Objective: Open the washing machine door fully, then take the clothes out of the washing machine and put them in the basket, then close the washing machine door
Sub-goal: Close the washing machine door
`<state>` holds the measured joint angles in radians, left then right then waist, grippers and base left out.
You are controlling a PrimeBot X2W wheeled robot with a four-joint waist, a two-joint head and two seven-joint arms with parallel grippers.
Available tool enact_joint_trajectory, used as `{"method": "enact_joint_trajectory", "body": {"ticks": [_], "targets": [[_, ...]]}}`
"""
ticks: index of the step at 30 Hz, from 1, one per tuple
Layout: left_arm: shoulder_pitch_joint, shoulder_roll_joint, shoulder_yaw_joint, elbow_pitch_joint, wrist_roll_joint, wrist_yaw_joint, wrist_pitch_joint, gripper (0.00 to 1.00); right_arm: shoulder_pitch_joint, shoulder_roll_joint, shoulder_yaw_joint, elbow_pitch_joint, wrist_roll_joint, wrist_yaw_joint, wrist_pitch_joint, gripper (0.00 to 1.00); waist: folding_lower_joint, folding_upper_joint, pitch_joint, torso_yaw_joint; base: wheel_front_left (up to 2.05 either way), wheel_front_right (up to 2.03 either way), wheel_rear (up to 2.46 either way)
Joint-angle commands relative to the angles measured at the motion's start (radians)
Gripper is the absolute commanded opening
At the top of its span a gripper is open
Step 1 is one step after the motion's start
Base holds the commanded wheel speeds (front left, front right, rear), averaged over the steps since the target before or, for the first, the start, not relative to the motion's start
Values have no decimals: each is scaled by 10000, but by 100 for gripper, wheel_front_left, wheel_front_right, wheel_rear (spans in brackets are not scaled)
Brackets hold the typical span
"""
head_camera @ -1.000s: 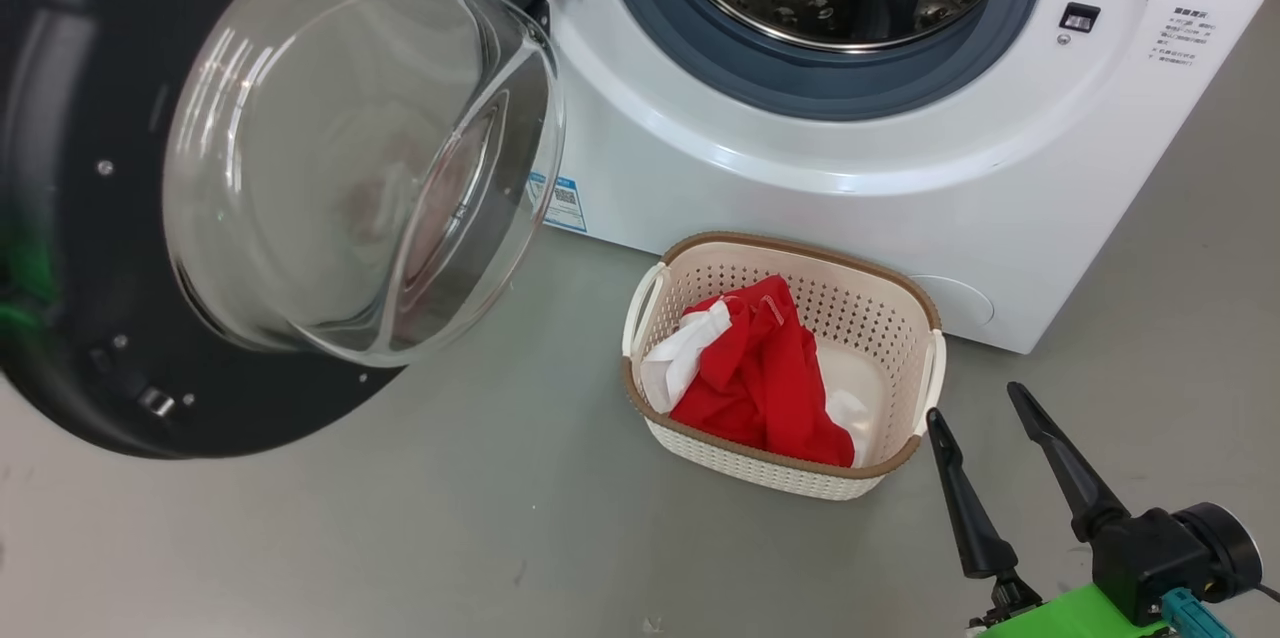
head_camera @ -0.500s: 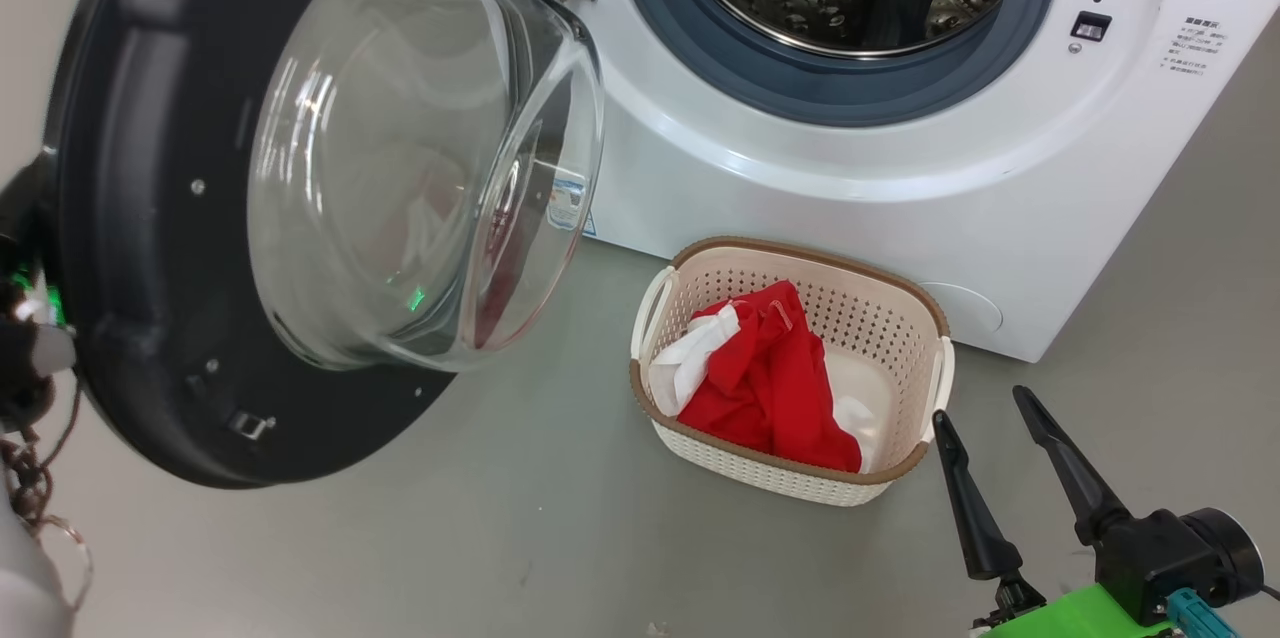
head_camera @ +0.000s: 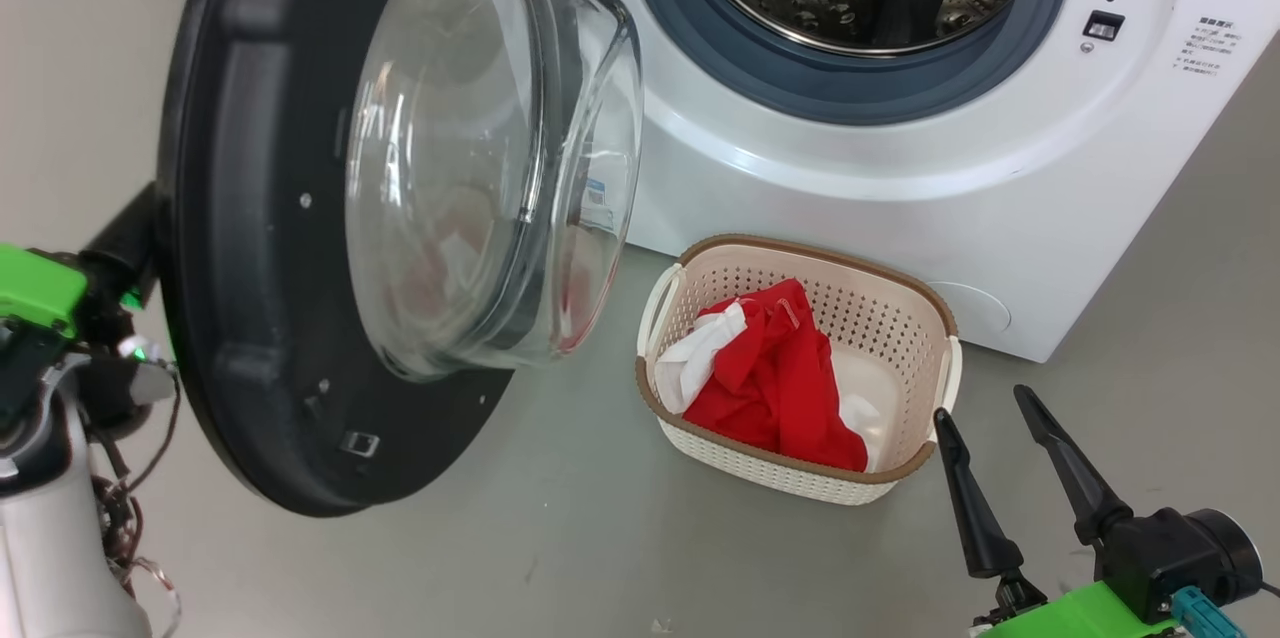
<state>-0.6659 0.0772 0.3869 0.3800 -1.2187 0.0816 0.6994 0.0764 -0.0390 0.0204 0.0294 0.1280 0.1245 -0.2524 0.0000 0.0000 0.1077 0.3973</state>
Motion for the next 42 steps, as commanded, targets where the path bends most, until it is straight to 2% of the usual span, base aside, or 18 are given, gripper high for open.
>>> {"method": "enact_joint_trajectory", "body": {"ticks": [1, 8, 15, 25, 29, 42], "targets": [[144, 216, 39, -443, -95, 63, 169, 0, -340, -112, 296, -276, 91, 62, -92, 100, 0, 0, 17, -20, 0, 0, 0], [695, -134, -398, -1526, -523, 301, 473, 0, -389, -112, 343, -292, 154, 62, -92, 100, 0, 0, 104, -139, 0, 0, 0], [1196, -254, -1081, -2194, -1194, 474, 420, 0, -399, -112, 292, -290, 201, 62, -93, 100, 0, 0, 98, -180, 0, 0, 0], [1708, -267, -2675, -2728, -2838, 659, -452, 0, -431, -112, 273, -288, 285, 62, -93, 100, 0, 0, 65, -343, 0, 0, 0], [1896, -268, -3246, -2844, -3118, 675, -696, 0, -443, -112, 241, -314, 303, 62, -93, 100, 0, 0, 94, -476, 0, 0, 0], [1819, -269, -4004, -2625, -3637, 501, -1096, 0, -512, -112, 222, -311, 324, 62, -93, 100, 0, 0, 173, -1059, 0, 0, 0]]}}
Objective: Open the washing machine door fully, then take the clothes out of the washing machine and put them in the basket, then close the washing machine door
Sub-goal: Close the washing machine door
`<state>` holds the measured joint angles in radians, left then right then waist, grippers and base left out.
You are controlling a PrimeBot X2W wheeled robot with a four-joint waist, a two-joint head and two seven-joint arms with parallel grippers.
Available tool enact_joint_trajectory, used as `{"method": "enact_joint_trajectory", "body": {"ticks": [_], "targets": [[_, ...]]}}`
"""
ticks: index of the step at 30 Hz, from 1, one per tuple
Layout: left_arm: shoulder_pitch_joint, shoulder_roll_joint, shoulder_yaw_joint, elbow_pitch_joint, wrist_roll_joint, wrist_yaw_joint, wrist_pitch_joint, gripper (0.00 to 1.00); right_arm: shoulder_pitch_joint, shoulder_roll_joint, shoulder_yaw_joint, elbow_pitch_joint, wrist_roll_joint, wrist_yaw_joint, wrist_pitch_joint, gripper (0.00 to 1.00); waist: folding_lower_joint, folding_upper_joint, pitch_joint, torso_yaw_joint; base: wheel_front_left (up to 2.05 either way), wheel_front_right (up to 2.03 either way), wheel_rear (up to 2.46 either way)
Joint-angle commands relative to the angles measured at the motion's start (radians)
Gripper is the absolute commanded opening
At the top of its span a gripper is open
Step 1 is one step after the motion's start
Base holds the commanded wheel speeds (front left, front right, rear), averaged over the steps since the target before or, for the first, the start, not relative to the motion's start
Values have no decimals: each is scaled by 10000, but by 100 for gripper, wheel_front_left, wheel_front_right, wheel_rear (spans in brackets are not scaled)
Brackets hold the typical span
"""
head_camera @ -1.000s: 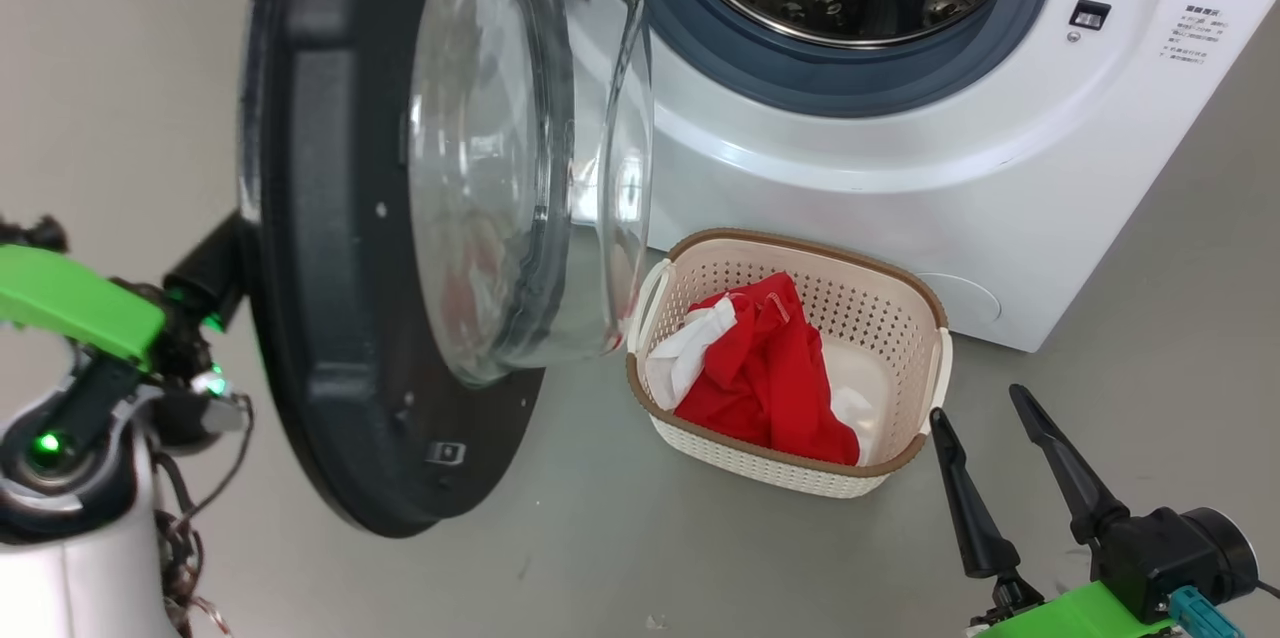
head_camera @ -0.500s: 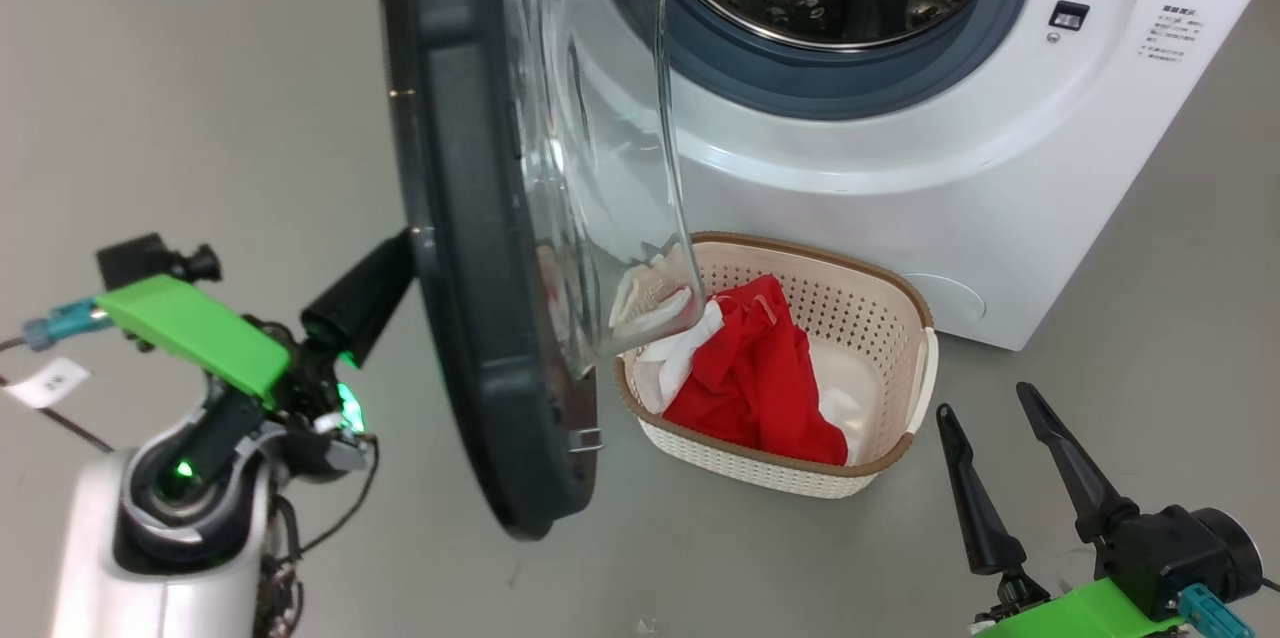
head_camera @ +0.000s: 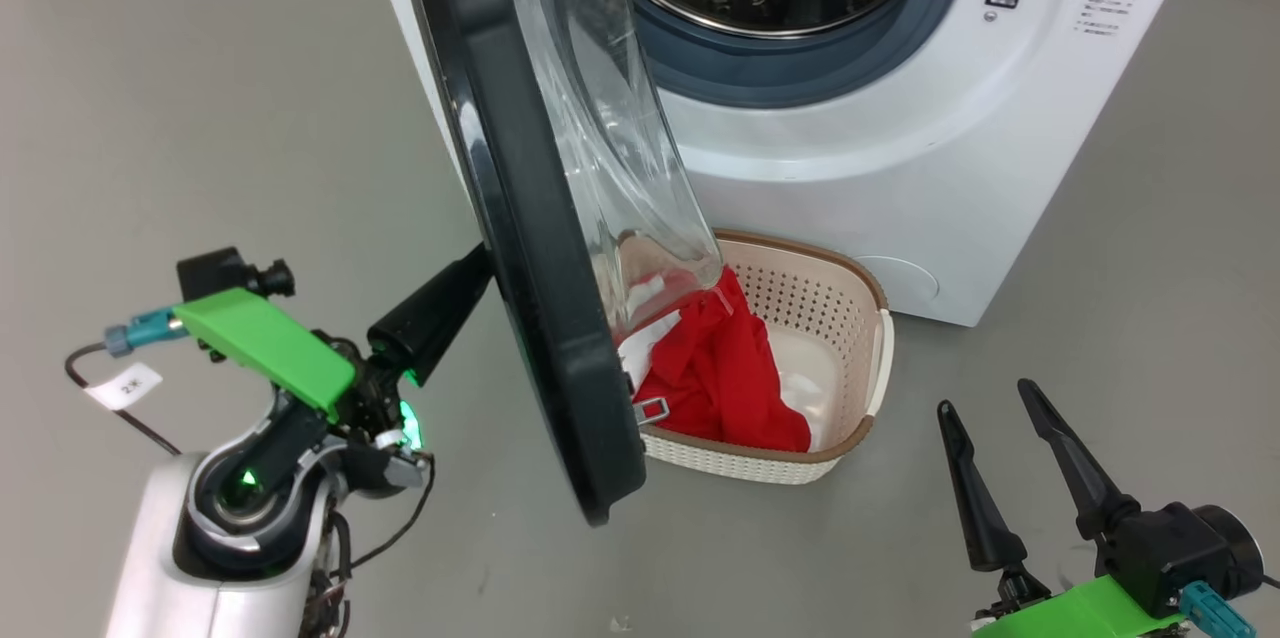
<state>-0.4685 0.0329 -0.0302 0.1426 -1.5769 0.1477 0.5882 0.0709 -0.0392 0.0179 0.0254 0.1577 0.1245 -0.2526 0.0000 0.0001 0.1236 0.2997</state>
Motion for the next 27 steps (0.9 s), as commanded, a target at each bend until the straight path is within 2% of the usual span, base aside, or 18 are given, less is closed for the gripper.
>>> {"method": "enact_joint_trajectory", "body": {"ticks": [1, 13, 27], "targets": [[-179, 174, 128, -213, -62, -174, -25, 0, -465, -110, 255, -262, 28, 62, -91, 100, 0, -1, 13, -134, 0, 0, 0], [-459, 174, -198, 309, -792, -333, -322, 0, -518, -110, 212, -244, 61, 62, -91, 100, 0, -1, 108, -654, 0, 0, 0], [-917, 174, -876, 703, -1591, -739, -931, 0, -619, -110, 222, -250, 97, 62, -91, 100, 0, -1, 258, -1144, 0, 0, 0]]}}
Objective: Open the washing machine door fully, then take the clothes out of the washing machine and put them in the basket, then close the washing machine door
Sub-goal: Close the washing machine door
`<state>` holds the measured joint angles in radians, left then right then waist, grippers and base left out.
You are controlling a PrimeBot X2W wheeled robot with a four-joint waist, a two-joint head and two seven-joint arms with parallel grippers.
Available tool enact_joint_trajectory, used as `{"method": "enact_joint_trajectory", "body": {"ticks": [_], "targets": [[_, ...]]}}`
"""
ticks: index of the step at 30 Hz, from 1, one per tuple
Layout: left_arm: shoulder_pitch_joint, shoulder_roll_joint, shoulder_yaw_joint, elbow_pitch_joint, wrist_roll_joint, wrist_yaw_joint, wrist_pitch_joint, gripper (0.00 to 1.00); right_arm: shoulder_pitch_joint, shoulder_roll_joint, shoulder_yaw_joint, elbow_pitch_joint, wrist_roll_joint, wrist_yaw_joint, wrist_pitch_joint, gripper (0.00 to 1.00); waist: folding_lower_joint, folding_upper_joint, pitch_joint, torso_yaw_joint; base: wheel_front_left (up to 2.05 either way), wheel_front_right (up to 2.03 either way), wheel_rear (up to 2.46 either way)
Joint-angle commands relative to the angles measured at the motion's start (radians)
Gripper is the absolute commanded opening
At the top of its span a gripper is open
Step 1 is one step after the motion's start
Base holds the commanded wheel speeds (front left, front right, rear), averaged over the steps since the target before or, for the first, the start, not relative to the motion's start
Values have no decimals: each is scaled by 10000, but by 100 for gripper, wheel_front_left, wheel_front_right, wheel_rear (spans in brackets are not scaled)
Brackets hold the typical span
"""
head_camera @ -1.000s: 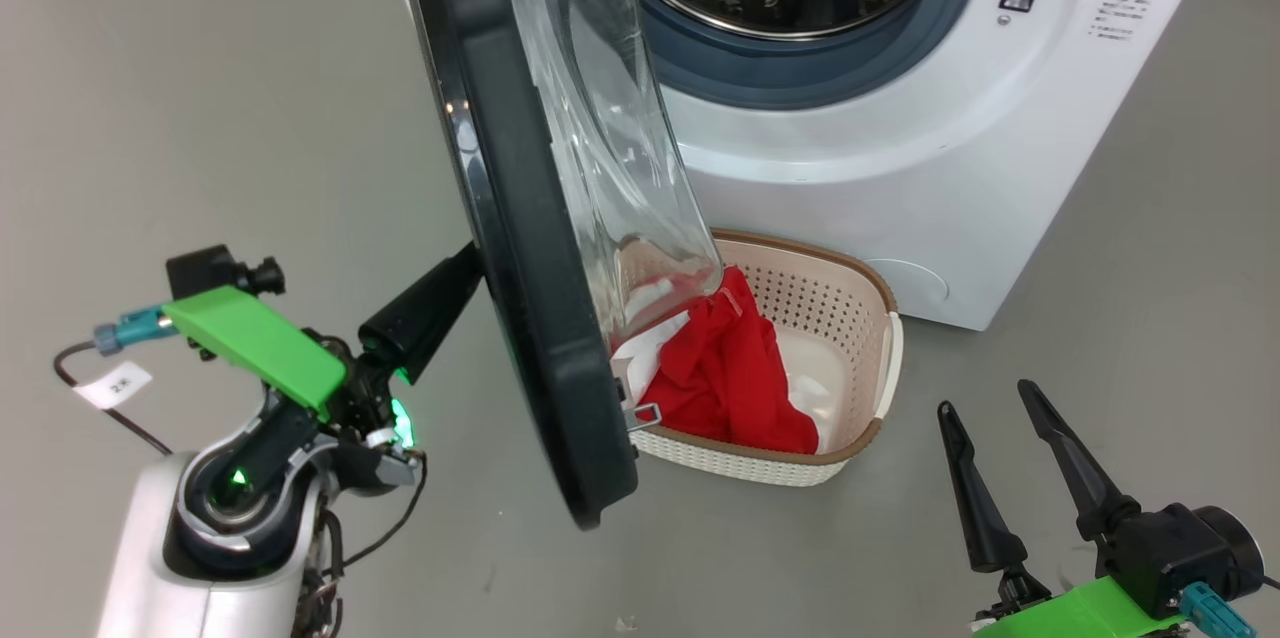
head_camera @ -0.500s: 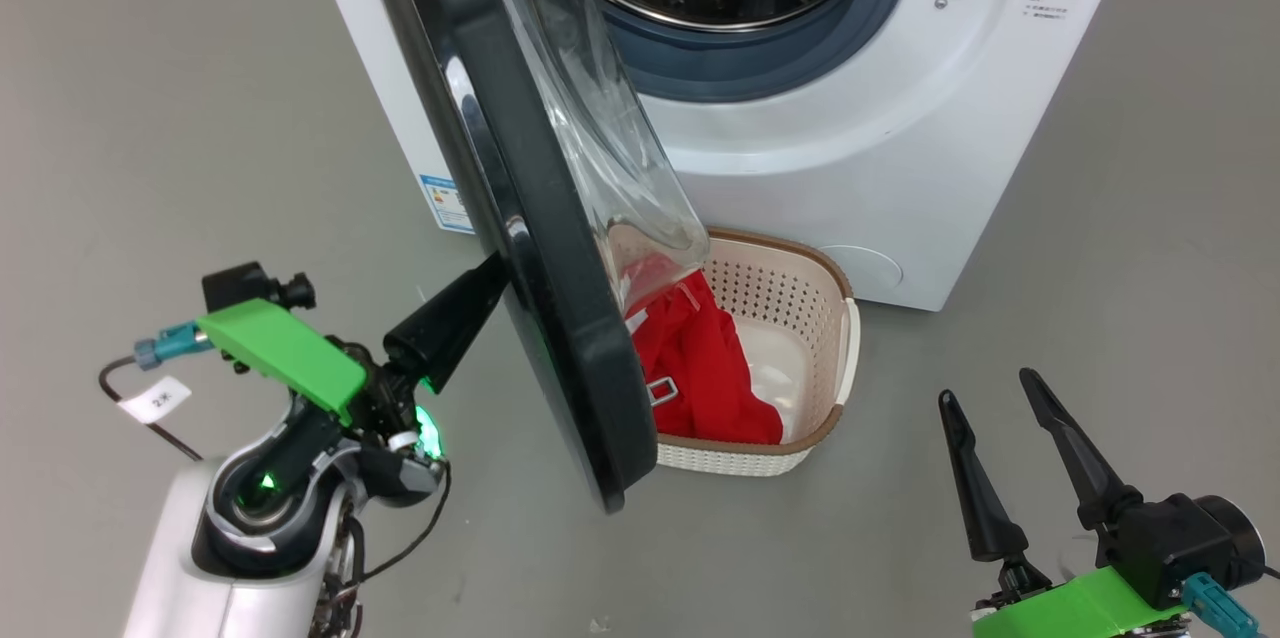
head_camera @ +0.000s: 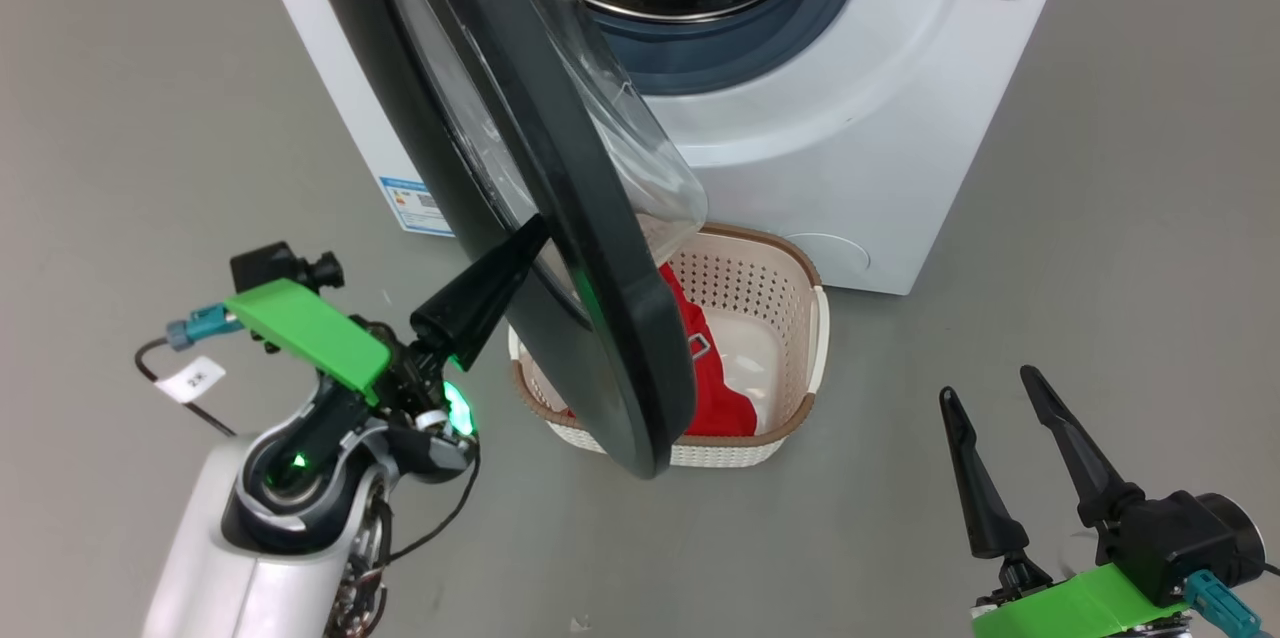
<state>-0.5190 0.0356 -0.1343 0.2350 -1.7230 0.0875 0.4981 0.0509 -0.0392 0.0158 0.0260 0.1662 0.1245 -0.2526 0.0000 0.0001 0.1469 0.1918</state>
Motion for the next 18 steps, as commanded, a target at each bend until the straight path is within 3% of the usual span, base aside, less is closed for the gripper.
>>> {"method": "enact_joint_trajectory", "body": {"ticks": [1, 18], "targets": [[-454, 147, 95, -174, -218, -157, -21, 0, -429, -110, 234, -256, 7, 62, -91, 100, 0, -1, 34, -99, 0, 0, 0], [-1336, 147, -359, 1045, -463, -938, -783, 0, -587, -110, 170, -269, 66, 62, -91, 100, 0, -1, 324, -860, 0, 0, 0]]}}
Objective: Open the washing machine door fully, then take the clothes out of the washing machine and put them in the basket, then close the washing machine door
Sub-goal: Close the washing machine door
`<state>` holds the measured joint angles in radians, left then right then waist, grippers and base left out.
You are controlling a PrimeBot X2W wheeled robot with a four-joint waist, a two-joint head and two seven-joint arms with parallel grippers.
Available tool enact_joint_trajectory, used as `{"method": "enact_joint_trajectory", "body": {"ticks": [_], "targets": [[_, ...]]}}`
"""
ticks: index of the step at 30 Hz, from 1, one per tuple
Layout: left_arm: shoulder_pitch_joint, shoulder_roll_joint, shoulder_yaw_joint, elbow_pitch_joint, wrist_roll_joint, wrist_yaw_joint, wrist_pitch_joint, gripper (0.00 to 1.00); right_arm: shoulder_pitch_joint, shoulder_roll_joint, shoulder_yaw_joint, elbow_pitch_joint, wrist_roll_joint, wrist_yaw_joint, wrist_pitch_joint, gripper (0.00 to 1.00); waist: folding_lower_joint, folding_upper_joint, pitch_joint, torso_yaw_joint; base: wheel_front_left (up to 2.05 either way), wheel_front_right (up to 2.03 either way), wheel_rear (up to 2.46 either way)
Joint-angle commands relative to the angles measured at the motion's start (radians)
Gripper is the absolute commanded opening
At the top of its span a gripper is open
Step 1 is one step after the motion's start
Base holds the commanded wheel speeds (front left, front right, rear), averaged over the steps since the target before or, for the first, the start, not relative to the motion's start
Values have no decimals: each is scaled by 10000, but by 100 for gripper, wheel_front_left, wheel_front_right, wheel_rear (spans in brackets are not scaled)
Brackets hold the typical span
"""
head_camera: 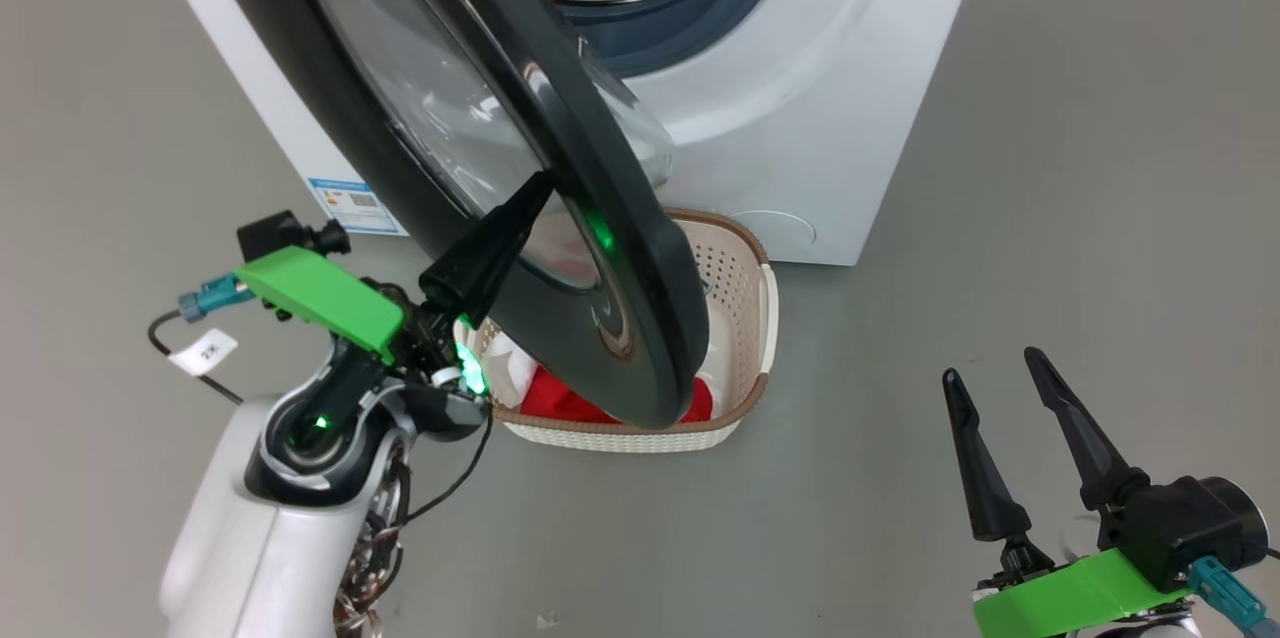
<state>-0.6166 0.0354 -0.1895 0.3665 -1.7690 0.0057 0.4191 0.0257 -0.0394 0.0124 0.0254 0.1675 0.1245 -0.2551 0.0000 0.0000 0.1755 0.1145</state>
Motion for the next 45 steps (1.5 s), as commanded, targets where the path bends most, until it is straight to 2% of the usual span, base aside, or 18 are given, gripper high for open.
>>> {"method": "enact_joint_trajectory", "body": {"ticks": [1, 15, 26, 45], "targets": [[-420, 149, 147, -220, -28, -162, -32, 0, -338, -108, 208, -262, 53, 62, -66, 100, 0, 0, 52, -149, 0, 0, 0], [-1221, 149, -72, 923, -53, -666, -446, 0, -385, -108, 384, -195, 69, 62, -66, 100, 0, 0, 136, -1076, 0, 0, 0], [-2354, 149, 128, 1708, -116, -1125, -1010, 0, -527, -108, 430, -306, 66, 62, -67, 100, 0, 0, 747, -1710, 0, 0, 0], [-4230, 148, 415, 2927, -187, -1353, -1412, 0, -1008, -108, 539, -412, 75, 62, -67, 100, 0, 0, 1728, -2289, 0, 0, 0]]}}
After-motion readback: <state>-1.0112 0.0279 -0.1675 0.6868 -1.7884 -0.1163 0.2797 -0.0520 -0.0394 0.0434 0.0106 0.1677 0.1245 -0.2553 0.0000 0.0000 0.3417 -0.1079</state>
